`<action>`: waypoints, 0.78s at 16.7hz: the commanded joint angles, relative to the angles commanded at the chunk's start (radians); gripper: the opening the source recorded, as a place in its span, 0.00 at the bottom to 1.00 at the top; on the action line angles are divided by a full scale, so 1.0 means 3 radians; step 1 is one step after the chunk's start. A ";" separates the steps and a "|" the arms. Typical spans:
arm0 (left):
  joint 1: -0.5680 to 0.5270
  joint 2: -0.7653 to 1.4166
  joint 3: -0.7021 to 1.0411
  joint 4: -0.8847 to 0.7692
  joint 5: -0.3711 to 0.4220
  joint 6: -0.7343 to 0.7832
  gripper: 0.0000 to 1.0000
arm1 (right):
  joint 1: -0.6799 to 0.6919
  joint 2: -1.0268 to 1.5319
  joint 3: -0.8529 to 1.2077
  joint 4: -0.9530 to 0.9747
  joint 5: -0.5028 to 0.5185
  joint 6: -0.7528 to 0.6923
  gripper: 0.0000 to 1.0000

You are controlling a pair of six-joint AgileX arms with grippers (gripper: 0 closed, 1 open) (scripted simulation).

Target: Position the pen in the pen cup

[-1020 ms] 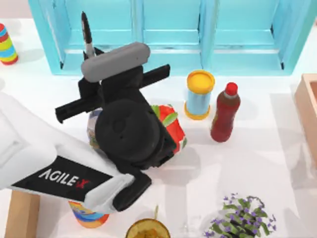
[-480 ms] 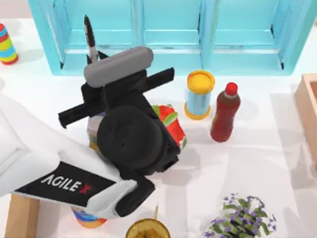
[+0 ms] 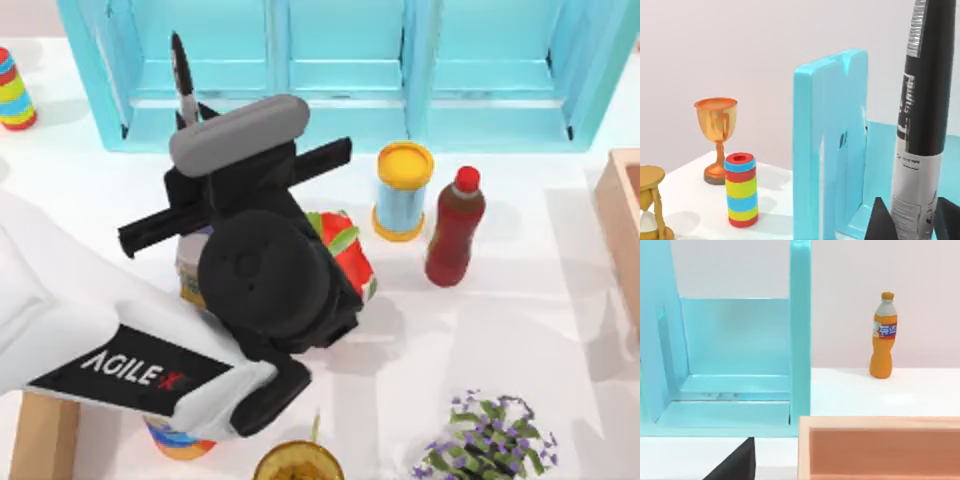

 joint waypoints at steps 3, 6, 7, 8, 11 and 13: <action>0.0000 0.0000 0.0000 0.0000 0.0000 0.0000 0.15 | 0.0000 0.0000 0.0000 0.0000 0.0000 0.0000 1.00; 0.0000 0.0000 0.0000 0.0000 0.0000 0.0000 0.38 | 0.0000 0.0000 0.0000 0.0000 0.0000 0.0000 1.00; 0.0000 0.0000 0.0000 0.0000 0.0000 0.0000 0.45 | 0.0000 0.0000 0.0000 0.0000 0.0000 0.0000 1.00; 0.0000 0.0000 0.0000 0.0000 0.0000 0.0000 0.53 | 0.0000 0.0000 0.0000 0.0000 0.0000 0.0000 1.00; 0.0000 0.0000 0.0000 0.0000 0.0000 0.0000 0.75 | 0.0000 0.0000 0.0000 0.0000 0.0000 0.0000 1.00; 0.0000 0.0000 0.0000 0.0000 0.0000 0.0000 0.90 | 0.0000 0.0000 0.0000 0.0000 0.0000 0.0000 1.00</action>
